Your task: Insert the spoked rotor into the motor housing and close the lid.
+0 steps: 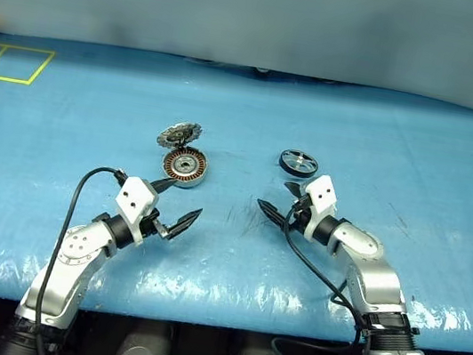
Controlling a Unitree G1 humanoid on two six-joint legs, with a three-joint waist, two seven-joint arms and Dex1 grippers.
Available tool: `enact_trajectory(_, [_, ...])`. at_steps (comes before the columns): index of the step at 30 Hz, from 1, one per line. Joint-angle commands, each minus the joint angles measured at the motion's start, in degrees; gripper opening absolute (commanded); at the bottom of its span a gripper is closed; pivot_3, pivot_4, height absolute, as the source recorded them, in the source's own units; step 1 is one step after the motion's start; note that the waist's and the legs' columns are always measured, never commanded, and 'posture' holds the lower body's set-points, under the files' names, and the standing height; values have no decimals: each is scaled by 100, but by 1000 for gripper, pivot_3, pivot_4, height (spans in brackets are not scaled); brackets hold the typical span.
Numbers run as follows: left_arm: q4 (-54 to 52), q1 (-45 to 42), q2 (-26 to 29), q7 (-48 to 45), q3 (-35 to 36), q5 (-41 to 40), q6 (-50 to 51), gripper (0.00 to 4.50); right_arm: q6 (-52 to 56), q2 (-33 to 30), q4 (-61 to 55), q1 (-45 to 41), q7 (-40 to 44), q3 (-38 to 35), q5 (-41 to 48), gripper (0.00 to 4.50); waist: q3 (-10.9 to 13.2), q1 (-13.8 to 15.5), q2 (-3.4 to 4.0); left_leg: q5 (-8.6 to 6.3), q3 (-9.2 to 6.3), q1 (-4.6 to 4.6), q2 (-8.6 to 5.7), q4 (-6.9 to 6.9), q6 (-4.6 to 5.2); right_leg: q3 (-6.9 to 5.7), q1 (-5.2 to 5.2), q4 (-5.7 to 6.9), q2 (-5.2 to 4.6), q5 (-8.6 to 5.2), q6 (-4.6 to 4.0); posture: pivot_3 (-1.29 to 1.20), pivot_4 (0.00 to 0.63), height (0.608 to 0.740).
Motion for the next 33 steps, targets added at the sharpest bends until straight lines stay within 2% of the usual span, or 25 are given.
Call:
enact_trajectory(1, [-57,-53,-11,35,58,2,-151,4500,-31,-8,-150,-26,28,-63,57,4480,0,1,0,0,0,0,0,0,0,0,0,0,0,0,0,0,150,740])
enact_trajectory(33, [-40,-61,45,-1,72,27,-138,4500,-31,-25,-133,-47,110,34,-10,4480,0,1,0,0,0,0,0,0,0,0,0,0,0,0,0,0,150,740])
